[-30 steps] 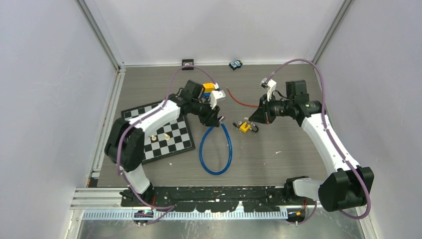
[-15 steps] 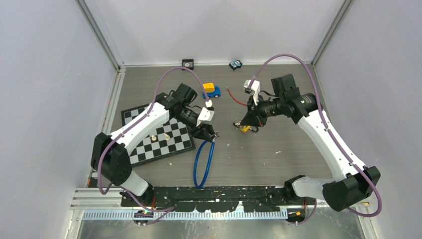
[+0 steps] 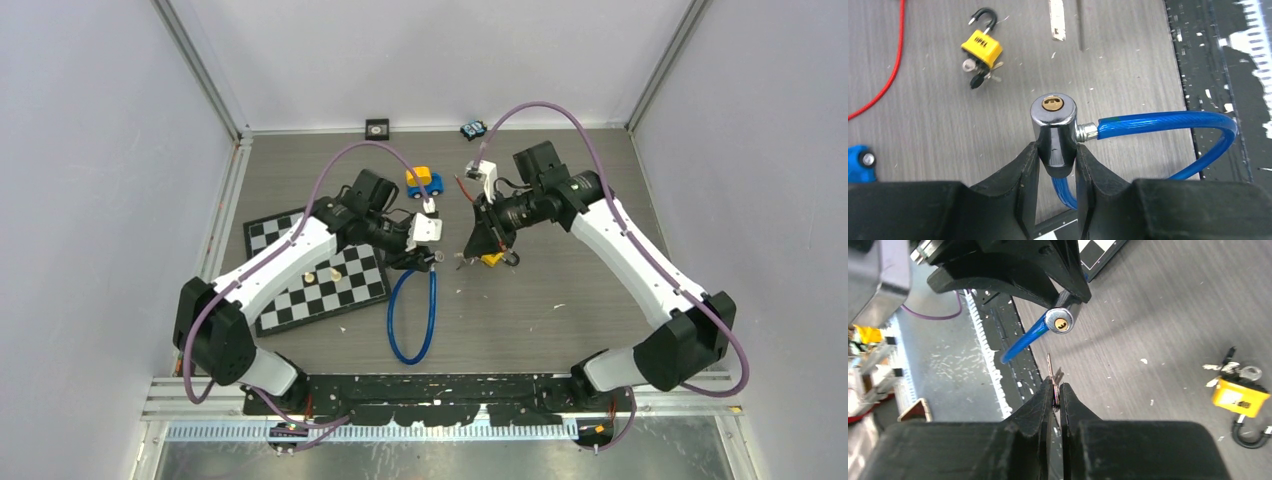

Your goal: Unlock with the key

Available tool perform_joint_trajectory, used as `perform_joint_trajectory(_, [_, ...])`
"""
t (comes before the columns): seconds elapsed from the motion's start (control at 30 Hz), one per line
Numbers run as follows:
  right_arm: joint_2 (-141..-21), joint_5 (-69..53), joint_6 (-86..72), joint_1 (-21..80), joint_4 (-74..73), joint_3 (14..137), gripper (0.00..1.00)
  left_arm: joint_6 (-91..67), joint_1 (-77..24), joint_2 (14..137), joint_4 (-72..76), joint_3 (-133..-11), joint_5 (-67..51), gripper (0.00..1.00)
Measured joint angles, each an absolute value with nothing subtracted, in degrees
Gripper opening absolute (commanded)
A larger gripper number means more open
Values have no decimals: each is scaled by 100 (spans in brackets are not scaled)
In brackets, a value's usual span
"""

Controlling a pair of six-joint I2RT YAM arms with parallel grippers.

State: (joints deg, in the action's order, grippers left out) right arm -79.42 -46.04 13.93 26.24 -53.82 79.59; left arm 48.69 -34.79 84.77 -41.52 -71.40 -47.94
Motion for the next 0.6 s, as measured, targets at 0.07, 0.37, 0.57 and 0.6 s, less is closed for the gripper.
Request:
perform_joint_trajectory(0.07, [-8099,-4670,1170,2626,-5378,7950,0,4665,-3538,8385,-3892,-7026,-4491,0])
perform_joint_trajectory(0.37, [-8331,-4856,325,2626,-5098,7649,0,4394,-3638,7979,-2980,-6357,-3782,0])
perform_joint_trajectory(0.57, [-8632,-4930,-110,2626,-4862,7616,0,4388,-3697,7872,-2659,-6139,-3605,0])
perform_joint_trajectory(0.6, [-8689,-4939,-154,2626,-4847,7618,1,4390,-3712,7870,-2633,-6123,-3590,0])
